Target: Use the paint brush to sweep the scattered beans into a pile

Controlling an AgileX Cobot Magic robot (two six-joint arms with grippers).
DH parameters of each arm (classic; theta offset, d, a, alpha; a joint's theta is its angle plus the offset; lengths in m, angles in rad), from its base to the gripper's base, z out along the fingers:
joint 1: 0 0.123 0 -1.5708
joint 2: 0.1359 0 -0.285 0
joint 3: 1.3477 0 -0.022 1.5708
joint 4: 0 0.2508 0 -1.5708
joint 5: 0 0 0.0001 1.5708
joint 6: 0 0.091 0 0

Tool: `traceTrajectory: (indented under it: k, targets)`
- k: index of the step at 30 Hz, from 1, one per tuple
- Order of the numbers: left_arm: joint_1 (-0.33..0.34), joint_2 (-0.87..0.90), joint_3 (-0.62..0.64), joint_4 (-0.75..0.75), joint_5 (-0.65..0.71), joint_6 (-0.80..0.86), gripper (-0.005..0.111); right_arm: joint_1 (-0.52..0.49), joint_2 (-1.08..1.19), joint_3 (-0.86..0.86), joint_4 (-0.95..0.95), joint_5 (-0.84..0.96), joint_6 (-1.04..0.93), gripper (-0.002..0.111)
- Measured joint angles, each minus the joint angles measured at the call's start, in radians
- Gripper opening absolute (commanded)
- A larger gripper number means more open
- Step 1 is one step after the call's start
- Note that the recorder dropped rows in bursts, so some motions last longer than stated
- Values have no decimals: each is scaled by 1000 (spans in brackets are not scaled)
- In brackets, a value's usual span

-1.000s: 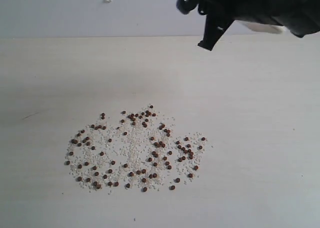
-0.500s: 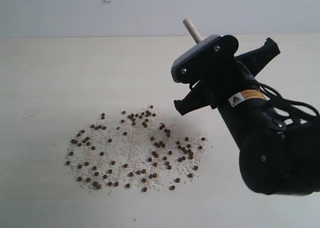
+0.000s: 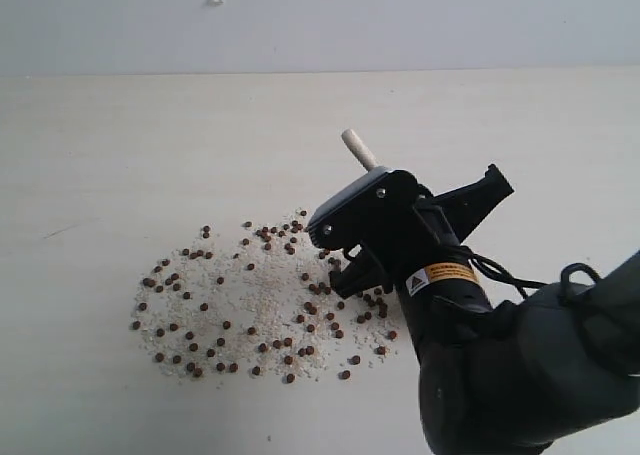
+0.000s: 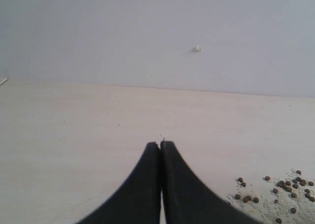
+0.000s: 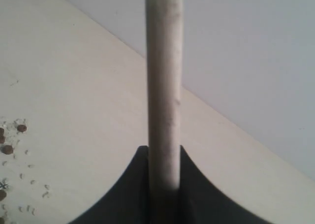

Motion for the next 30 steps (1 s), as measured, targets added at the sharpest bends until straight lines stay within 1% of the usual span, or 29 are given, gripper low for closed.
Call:
traceTrajectory:
  k: [7, 18, 30]
  targets:
    - [0, 0, 0, 0, 0, 0, 0, 0, 55, -78, 5, 10, 7, 0]
    - [0, 0, 0, 0, 0, 0, 0, 0, 55, -200, 5, 162, 7, 0]
    - [0, 0, 0, 0, 0, 0, 0, 0, 56, -280, 9, 254, 50, 0]
